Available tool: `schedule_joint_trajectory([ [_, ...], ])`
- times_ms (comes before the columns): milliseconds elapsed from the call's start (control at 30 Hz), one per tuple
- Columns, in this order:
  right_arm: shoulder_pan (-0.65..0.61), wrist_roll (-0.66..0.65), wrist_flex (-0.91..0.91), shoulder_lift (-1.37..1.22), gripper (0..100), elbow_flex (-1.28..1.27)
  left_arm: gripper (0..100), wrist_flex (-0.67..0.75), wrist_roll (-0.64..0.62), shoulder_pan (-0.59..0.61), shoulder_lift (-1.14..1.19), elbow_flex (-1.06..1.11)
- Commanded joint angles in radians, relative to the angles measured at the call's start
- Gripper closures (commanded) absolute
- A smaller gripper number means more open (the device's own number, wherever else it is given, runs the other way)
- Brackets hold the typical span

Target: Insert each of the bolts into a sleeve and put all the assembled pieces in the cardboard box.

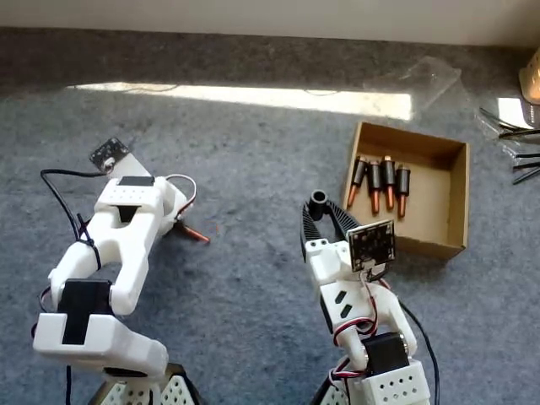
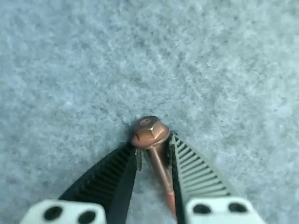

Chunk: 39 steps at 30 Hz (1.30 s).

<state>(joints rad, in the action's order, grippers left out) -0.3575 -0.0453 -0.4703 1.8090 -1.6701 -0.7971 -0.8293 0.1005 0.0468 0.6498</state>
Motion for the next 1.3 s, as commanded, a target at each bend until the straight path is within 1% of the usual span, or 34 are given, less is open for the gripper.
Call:
schedule_joint_trajectory([
  [0,0.010,0.003,0.038,0.004,99.5,-0.134,90,-0.021,0.153,0.008,-0.002,-0.024],
  [67,0.010,0.003,0.038,0.004,99.5,-0.134,90,-0.021,0.221,0.008,-0.002,-0.024],
  [167,0.010,0.003,0.038,0.004,99.5,-0.134,90,-0.021,0.247,0.007,-0.002,-0.022],
  [200,0.010,0.003,0.038,0.004,99.5,-0.134,92,-0.021,0.247,0.007,-0.002,-0.022],
  [267,0.010,0.003,0.038,0.004,99.5,-0.134,100,-0.018,0.247,0.007,-0.002,-0.022],
  [333,0.010,0.003,0.038,0.004,99.5,-0.134,98,-0.017,0.247,0.007,0.002,-0.022],
  [433,0.010,0.003,0.038,0.004,99.5,-0.134,100,-0.017,0.247,0.007,0.005,-0.022],
  [667,0.010,0.003,0.038,0.004,99.5,-0.134,99,-0.017,0.272,-0.012,-0.004,-0.027],
  [733,0.010,0.003,0.038,0.004,99.5,-0.134,99,-0.021,0.361,-0.048,-0.004,-0.044],
  [767,0.010,0.003,0.038,0.004,99.5,-0.134,99,-0.021,0.428,-0.067,-0.004,-0.048],
  [933,0.010,0.003,0.038,0.004,99.5,-0.134,99,-0.020,0.835,-0.151,-0.001,-0.048],
  [1000,0.010,0.003,0.038,0.004,99.5,-0.134,99,-0.021,0.964,-0.166,-0.002,-0.048],
  [1133,0.010,0.003,0.038,0.004,99.5,-0.134,99,-0.021,1.125,-0.165,-0.002,-0.051],
  [1200,0.010,0.003,0.038,0.004,99.5,-0.134,99,-0.021,1.172,-0.165,-0.004,-0.054],
  [1267,0.008,0.003,0.038,0.004,99.5,-0.134,99,-0.029,1.186,-0.165,-0.004,-0.070],
])
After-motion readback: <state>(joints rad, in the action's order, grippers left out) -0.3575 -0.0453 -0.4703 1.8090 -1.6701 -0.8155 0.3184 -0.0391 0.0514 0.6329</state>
